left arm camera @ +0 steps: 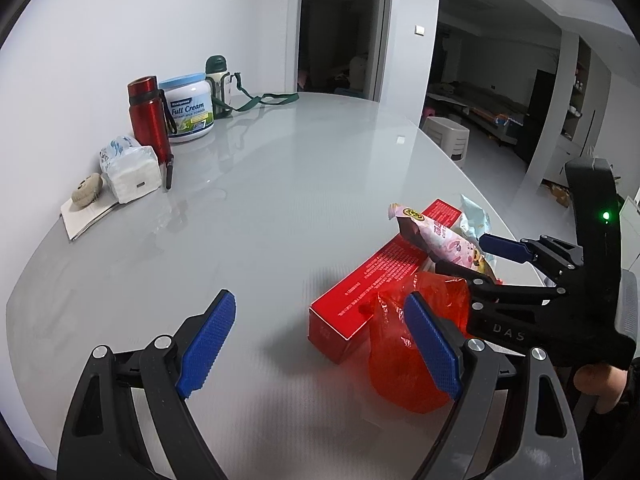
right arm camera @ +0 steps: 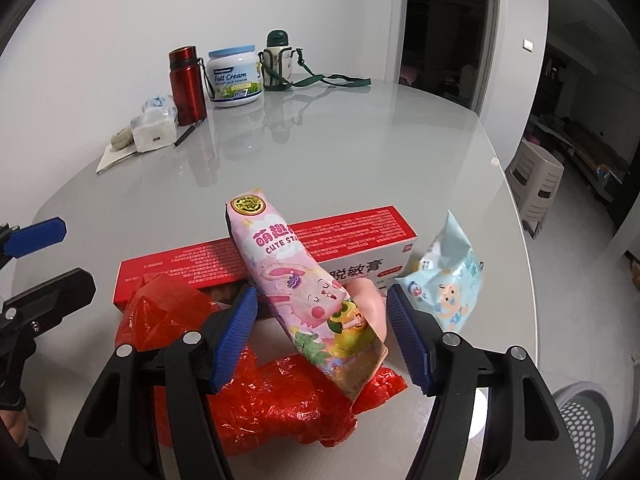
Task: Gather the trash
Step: 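Grasp the pink candy packet with the right gripper, then grasp the red plastic bag with the left gripper while the right gripper holds the candy packet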
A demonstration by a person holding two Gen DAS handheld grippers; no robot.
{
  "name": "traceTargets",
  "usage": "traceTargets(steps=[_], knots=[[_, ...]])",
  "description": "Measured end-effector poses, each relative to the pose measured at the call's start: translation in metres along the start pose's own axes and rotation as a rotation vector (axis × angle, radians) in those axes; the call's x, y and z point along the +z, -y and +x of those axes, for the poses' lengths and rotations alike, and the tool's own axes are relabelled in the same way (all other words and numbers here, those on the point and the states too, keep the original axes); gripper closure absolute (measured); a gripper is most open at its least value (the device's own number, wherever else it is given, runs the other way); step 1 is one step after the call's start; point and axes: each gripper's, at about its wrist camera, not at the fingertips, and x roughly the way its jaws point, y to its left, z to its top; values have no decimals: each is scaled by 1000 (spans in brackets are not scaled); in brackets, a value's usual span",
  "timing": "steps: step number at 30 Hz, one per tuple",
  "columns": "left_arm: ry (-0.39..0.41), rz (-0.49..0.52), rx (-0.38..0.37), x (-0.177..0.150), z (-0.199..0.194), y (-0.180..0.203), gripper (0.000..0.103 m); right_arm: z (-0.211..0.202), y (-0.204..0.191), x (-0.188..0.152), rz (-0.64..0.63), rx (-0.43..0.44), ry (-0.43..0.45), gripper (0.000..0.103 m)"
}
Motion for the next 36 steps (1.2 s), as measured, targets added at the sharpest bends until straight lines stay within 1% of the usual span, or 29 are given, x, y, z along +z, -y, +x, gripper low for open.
traceTargets(steps=[1, 5, 6, 11, 16, 21, 26, 29, 34, 36], knots=[[1, 0, -1, 0, 0, 0, 19, 0, 0, 0, -3, 6, -4, 54], [-1, 1, -4, 0, 0, 0, 19, -3, -2, 0, -1, 12, 8, 59], [-2, 2, -5, -1, 0, 0, 19, -5, -2, 0, 3, 13, 10, 63], [0, 7, -17, -3, -3, 3, 19, -16, 3, -4, 45, 32, 39, 64], [6, 14, -31, -5, -7, 7, 19, -36, 15, -9, 127, 50, 87, 64], [14, 30, -49, -8, -14, 18, 19, -60, 31, -19, 215, 30, 135, 64], [26, 50, -96, -11, -23, 32, 18, -84, 46, -36, 281, 3, 162, 64], [30, 78, -119, -15, -25, 46, 15, -97, 55, -52, 325, -9, 175, 64], [8, 119, -131, -26, -15, 69, 15, -114, 63, -77, 379, -34, 178, 64], [13, 132, -127, -28, -12, 77, 15, -120, 65, -85, 395, -40, 180, 64]])
